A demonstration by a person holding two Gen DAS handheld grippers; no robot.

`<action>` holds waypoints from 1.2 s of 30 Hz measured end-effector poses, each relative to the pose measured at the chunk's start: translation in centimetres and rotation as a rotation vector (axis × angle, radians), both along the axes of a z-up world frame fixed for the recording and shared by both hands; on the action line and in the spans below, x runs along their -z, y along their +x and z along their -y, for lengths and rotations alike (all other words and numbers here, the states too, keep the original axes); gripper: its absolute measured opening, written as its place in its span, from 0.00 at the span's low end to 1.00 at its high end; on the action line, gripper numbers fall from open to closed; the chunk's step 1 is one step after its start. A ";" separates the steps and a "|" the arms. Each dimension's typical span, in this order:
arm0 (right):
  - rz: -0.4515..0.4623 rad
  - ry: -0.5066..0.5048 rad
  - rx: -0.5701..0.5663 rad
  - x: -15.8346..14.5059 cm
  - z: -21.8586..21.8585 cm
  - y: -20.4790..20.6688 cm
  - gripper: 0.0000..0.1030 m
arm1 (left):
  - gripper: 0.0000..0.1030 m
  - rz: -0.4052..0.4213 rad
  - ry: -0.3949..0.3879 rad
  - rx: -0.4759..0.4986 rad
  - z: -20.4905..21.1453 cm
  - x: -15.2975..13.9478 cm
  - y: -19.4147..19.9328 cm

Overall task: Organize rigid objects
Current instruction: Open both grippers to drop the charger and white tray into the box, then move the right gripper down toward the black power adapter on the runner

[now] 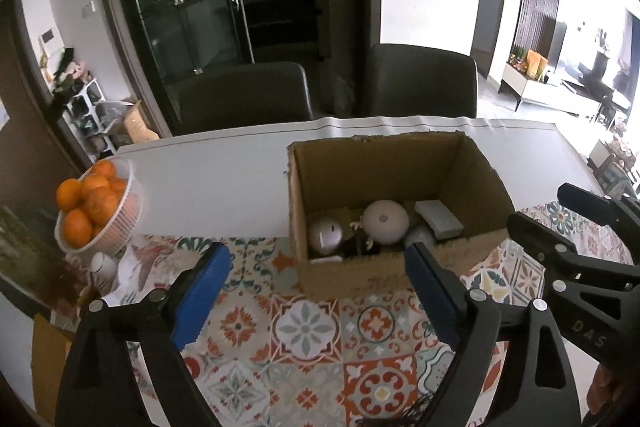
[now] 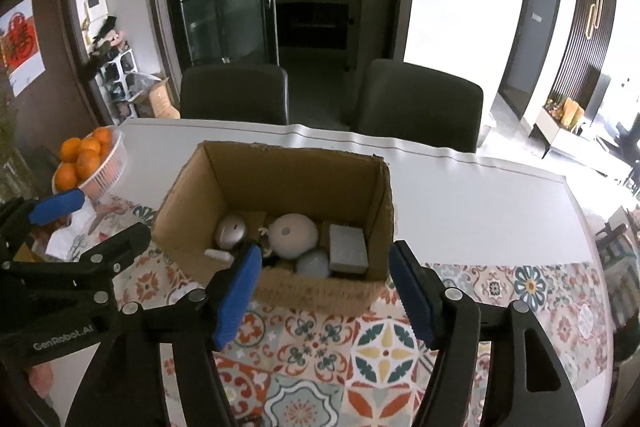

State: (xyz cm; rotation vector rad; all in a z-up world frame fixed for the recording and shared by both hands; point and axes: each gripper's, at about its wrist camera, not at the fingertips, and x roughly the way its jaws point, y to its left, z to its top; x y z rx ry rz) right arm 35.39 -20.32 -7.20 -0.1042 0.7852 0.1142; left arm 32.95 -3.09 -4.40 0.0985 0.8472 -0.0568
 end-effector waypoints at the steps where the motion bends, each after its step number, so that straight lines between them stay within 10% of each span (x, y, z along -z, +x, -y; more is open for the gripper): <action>1: 0.006 -0.004 -0.003 -0.1 -0.1 -0.7 0.65 | 0.90 0.003 0.002 -0.002 -0.2 0.0 -0.5; 36: -0.175 -0.050 -0.124 7.0 -3.4 -12.4 0.75 | 1.00 -0.128 0.052 -0.156 -3.9 7.3 -13.6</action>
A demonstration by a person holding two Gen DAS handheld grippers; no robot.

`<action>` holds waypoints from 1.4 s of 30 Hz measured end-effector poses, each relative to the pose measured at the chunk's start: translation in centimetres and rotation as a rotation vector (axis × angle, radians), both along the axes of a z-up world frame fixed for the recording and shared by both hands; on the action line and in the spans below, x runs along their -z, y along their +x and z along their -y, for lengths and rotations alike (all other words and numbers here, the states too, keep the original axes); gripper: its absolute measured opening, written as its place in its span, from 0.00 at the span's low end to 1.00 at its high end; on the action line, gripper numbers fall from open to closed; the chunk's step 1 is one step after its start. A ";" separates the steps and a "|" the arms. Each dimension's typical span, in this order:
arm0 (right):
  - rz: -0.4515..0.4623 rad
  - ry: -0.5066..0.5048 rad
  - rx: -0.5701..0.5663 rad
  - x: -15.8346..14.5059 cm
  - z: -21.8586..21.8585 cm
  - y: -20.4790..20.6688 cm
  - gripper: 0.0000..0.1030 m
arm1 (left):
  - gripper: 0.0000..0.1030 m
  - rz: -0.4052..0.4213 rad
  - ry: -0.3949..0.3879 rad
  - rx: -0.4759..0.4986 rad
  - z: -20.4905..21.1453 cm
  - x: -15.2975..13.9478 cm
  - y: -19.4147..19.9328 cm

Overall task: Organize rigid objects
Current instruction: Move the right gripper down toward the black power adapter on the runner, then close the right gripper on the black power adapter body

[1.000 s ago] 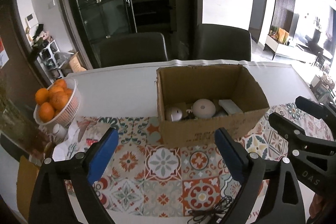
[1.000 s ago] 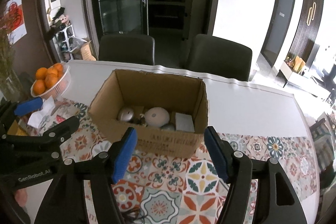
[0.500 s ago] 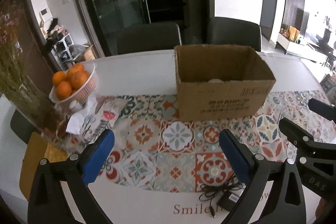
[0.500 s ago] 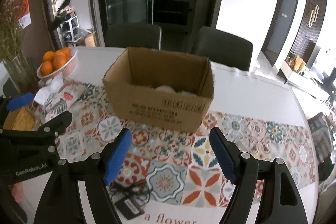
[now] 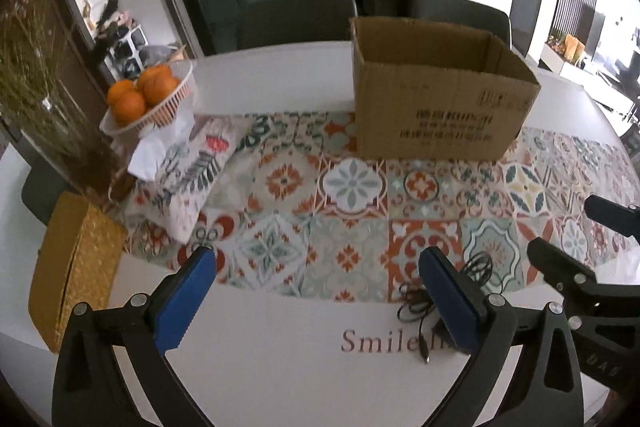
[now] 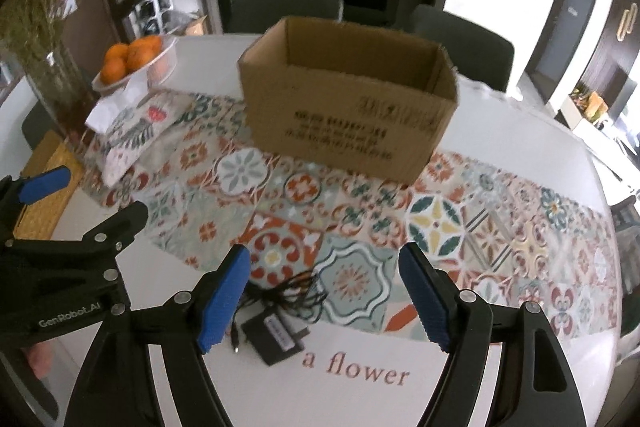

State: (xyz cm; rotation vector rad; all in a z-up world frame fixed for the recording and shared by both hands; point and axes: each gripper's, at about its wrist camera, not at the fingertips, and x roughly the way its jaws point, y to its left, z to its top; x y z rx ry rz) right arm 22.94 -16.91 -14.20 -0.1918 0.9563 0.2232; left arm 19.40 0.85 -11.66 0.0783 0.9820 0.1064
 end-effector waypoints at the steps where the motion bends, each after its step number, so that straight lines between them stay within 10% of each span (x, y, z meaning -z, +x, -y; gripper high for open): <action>1: -0.012 -0.006 -0.011 0.4 -0.2 -0.2 0.75 | 1.00 -0.009 0.007 -0.001 -0.1 0.4 -0.3; 42: -0.375 0.008 -0.146 14.2 -2.9 0.4 0.72 | 0.99 -0.352 -0.006 -0.049 -1.7 12.2 -1.7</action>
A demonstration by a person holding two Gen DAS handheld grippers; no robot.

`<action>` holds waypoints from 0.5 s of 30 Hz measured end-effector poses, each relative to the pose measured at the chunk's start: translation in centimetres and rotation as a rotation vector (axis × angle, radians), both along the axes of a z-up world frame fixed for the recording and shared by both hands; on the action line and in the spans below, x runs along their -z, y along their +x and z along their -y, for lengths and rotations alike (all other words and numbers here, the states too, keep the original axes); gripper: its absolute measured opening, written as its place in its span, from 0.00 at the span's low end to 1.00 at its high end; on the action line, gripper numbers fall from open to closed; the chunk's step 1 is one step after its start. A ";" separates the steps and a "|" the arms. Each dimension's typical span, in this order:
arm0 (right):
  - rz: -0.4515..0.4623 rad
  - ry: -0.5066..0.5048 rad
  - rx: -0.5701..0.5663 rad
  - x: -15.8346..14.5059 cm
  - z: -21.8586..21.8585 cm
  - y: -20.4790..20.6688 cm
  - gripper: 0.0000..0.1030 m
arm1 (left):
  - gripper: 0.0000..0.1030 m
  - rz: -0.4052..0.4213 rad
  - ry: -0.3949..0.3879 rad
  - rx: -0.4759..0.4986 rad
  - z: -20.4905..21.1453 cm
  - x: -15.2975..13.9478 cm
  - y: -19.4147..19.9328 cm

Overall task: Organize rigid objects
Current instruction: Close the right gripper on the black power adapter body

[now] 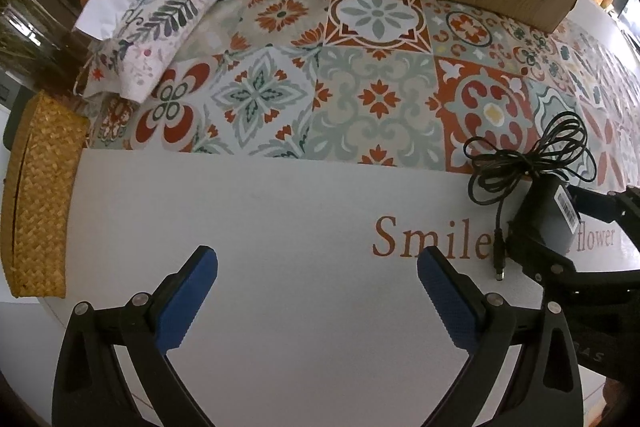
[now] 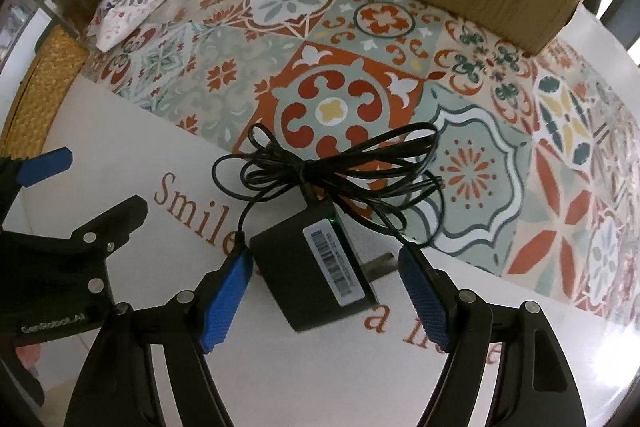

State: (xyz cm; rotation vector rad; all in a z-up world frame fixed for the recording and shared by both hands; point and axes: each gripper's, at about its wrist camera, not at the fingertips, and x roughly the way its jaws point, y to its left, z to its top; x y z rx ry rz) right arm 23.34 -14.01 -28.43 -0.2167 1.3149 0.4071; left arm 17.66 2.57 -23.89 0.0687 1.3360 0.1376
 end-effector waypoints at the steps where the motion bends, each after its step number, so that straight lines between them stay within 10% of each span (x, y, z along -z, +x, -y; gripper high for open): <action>1: 0.002 0.000 0.000 0.2 -0.1 0.1 0.70 | 0.99 -0.003 -0.002 0.000 0.0 0.1 0.1; 15: 0.049 0.021 0.036 -0.7 1.0 -0.8 0.66 | 0.99 0.037 0.007 0.051 1.2 -1.2 0.4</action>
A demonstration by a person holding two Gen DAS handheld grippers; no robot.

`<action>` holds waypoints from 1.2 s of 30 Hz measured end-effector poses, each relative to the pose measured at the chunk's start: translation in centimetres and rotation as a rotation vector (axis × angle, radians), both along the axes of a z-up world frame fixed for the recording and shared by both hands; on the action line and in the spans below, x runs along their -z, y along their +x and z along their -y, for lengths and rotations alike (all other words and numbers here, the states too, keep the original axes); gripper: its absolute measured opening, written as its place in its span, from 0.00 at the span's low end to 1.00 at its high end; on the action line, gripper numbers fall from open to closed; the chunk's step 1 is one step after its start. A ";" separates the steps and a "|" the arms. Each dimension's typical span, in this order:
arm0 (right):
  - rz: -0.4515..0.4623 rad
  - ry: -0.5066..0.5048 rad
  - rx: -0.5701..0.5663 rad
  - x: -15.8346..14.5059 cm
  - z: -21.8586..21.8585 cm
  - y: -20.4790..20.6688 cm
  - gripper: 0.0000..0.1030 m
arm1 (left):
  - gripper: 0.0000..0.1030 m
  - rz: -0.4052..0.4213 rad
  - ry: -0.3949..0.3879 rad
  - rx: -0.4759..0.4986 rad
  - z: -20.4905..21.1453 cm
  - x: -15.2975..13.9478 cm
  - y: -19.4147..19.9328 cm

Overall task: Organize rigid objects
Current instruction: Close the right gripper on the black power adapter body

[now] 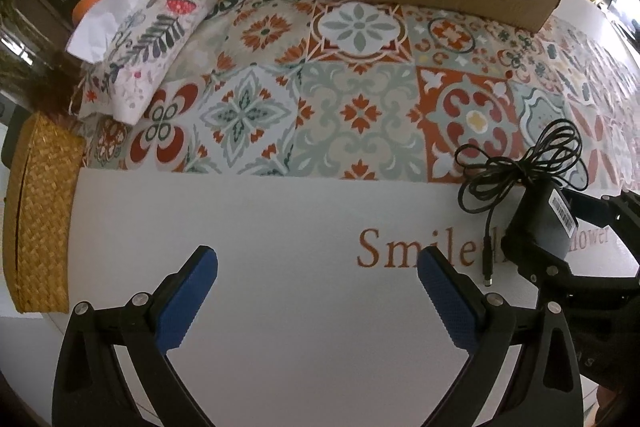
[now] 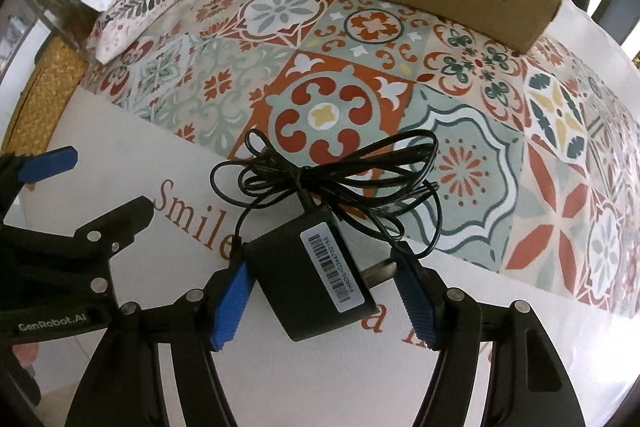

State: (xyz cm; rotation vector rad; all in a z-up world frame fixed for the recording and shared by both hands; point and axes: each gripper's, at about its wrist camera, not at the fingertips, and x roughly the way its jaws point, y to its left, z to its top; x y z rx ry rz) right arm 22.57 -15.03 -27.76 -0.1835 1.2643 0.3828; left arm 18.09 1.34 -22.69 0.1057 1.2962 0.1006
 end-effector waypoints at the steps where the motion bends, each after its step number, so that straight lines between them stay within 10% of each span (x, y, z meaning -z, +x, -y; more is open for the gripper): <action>1: 0.007 0.004 0.008 -0.3 0.2 0.0 0.66 | 0.99 0.009 0.002 0.005 0.1 -0.3 0.0; 36: -0.004 -0.063 0.015 -0.2 0.1 0.9 0.65 | 0.99 0.022 0.037 0.029 0.1 -0.2 1.2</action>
